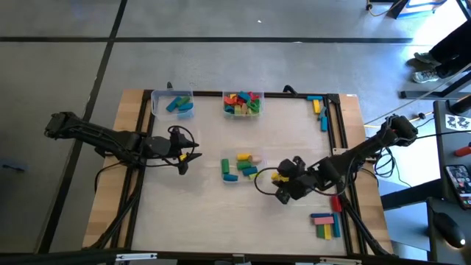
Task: Sort blocks by size
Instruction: Put the yellow cylindrical block into the bottom transparent bin, then put the red cylindrical block into the bottom transparent bin
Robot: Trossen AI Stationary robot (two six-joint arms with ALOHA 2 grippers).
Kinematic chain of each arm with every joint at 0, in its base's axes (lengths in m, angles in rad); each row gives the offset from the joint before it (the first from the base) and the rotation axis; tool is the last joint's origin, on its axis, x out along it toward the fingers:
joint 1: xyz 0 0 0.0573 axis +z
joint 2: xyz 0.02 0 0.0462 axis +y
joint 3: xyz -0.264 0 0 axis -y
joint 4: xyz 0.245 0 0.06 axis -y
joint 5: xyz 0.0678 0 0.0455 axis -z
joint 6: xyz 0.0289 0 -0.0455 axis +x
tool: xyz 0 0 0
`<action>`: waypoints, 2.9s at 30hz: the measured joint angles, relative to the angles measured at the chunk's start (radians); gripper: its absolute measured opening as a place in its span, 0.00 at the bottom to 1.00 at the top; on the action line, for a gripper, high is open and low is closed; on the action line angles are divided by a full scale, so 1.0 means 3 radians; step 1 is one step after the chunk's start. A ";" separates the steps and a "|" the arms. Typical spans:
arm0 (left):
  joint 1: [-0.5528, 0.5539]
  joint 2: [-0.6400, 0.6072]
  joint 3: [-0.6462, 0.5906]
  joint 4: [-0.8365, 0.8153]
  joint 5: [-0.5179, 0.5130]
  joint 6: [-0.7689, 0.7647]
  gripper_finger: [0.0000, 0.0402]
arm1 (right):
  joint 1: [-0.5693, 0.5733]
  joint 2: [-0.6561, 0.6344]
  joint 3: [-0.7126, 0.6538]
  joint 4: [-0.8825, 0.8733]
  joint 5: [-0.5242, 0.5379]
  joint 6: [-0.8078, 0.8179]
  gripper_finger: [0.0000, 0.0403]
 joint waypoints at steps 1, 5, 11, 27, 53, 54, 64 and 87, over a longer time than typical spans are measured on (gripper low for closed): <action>0.0000 0.0000 0.0000 0.0000 0.0000 0.0000 0.49 | -0.0033 0.0006 0.0000 0.0084 0.0084 -0.0100 0.36; 0.0000 -0.0001 -0.0001 0.0000 0.0000 0.0000 0.49 | -0.0190 0.0037 0.0000 0.0354 0.0267 -0.0490 0.36; 0.0000 0.0000 -0.0001 -0.0004 0.0000 0.0000 0.49 | -0.0463 0.0136 0.0005 0.0877 0.0333 -0.1086 0.37; 0.0000 -0.0001 -0.0002 0.0019 0.0000 0.0003 0.49 | -0.0858 0.0746 -0.0001 0.1068 0.0155 -0.1389 0.37; 0.0000 -0.0001 -0.0002 0.0022 0.0000 0.0001 0.49 | -0.0846 0.0374 0.0001 0.0583 -0.0722 -0.1110 0.67; 0.0000 0.0000 -0.0002 0.0022 0.0000 0.0001 0.49 | -0.0846 0.0315 0.0001 0.0511 -0.0727 -0.1055 0.67; 0.0000 0.0000 -0.0002 0.0021 0.0000 0.0001 0.49 | -0.0527 -0.0164 0.0004 -0.0306 -0.0569 -0.0297 0.67; 0.0000 0.0000 -0.0001 0.0022 -0.0001 0.0008 0.49 | 0.0586 -0.0197 0.0004 -0.1538 -0.1299 0.2260 0.67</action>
